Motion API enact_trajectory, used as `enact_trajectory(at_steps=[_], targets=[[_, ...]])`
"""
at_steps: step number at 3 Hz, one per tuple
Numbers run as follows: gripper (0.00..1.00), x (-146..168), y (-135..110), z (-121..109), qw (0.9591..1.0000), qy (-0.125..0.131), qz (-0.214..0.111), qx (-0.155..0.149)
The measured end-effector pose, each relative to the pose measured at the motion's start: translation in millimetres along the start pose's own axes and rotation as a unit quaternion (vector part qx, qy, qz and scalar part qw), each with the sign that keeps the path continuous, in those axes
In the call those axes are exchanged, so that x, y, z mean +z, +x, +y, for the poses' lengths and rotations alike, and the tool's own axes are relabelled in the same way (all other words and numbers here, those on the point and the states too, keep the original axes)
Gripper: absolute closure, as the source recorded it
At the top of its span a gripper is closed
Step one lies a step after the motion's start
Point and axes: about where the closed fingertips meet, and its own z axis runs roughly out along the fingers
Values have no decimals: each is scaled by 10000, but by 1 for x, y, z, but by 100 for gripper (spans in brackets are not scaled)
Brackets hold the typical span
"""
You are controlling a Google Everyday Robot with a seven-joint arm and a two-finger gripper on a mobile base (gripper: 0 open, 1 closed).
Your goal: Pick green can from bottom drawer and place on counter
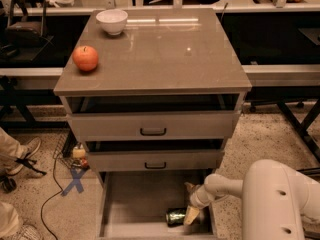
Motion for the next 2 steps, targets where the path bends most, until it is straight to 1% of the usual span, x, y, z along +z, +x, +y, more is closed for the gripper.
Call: enact_trajectory(at_steps=[1, 2], targets=[[0, 18, 11, -4, 9999, -71, 128, -9], [0, 30, 17, -3, 9997, -116, 231, -29]])
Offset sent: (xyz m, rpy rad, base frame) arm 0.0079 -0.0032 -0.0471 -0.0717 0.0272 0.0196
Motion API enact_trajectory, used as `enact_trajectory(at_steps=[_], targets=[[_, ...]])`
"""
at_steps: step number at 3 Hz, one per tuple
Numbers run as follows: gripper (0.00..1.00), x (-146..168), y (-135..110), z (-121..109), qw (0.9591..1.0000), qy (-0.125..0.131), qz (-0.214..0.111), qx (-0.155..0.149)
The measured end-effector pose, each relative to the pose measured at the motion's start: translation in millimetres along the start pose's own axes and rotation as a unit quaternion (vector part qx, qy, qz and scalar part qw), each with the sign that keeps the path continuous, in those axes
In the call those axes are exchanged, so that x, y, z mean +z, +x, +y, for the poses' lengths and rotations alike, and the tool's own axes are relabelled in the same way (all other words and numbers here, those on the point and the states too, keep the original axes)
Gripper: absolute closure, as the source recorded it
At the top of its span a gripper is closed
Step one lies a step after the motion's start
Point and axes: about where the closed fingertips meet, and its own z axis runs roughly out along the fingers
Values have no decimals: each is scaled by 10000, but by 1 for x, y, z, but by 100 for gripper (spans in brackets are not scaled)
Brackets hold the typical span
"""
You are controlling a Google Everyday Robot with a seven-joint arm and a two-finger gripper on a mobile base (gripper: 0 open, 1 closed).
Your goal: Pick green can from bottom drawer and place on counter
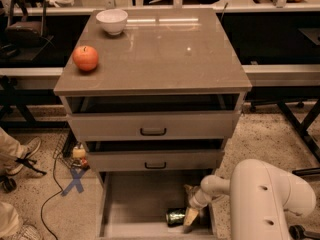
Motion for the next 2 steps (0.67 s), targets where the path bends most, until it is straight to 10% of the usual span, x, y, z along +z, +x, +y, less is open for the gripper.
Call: enact_trajectory(at_steps=[2], targets=[[16, 10, 2, 16, 9999, -51, 125, -73]])
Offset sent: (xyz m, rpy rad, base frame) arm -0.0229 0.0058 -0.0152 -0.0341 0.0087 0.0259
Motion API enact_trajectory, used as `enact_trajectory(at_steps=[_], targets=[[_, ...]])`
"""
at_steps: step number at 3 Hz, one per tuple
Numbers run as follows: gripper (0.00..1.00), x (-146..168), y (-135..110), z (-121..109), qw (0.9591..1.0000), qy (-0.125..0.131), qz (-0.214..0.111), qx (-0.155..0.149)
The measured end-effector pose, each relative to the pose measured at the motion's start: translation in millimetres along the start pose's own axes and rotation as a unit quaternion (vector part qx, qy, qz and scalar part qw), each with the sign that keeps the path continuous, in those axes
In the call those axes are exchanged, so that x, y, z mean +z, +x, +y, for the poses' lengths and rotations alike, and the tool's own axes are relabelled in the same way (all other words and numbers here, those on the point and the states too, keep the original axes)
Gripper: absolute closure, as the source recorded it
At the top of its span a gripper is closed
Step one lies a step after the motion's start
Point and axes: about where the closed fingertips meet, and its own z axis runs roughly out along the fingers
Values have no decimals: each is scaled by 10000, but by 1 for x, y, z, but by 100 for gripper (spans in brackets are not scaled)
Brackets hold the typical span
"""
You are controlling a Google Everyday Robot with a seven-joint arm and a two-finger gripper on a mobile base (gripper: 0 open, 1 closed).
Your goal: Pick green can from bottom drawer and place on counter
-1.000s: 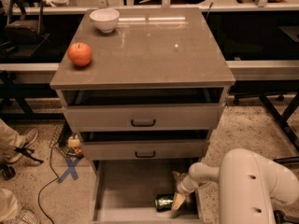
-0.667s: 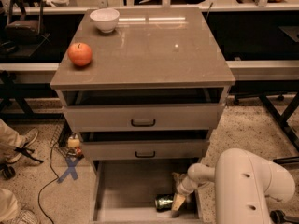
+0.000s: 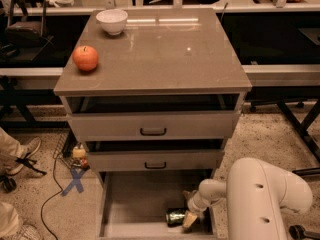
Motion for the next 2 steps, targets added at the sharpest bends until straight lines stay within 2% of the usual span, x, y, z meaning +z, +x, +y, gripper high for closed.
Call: enact_trajectory(at_steps=[1, 2], targets=[[39, 5, 0, 8, 10000, -69, 1, -21], [70, 4, -4, 13, 9999, -107, -118, -59]])
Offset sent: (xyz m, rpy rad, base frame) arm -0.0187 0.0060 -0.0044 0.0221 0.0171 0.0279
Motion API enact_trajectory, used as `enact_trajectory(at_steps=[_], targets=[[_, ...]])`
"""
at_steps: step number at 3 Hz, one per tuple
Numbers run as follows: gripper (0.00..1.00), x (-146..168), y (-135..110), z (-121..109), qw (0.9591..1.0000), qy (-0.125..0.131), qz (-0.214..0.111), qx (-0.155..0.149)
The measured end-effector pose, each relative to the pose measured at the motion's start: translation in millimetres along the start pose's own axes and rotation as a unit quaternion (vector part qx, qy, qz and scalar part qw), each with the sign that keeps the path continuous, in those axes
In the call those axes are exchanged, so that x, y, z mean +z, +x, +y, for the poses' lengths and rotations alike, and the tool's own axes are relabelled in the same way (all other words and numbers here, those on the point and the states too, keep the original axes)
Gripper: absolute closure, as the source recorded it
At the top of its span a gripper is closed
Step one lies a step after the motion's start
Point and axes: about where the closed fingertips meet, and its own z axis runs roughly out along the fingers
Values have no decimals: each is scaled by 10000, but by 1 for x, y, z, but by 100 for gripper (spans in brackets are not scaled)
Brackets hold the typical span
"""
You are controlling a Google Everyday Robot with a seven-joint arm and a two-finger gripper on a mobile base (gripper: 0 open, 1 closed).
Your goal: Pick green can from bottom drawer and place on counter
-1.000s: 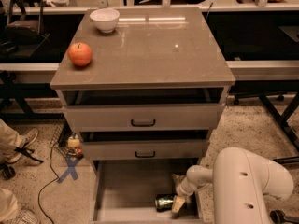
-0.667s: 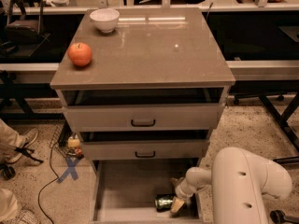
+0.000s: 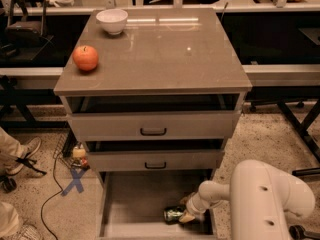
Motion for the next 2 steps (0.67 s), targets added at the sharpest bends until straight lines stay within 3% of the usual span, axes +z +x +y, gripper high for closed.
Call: enact_trajectory(at_steps=[1, 2], targets=[[93, -15, 0, 4, 9995, 30, -307, -31], [100, -62, 4, -3, 9967, 190, -777, -97]])
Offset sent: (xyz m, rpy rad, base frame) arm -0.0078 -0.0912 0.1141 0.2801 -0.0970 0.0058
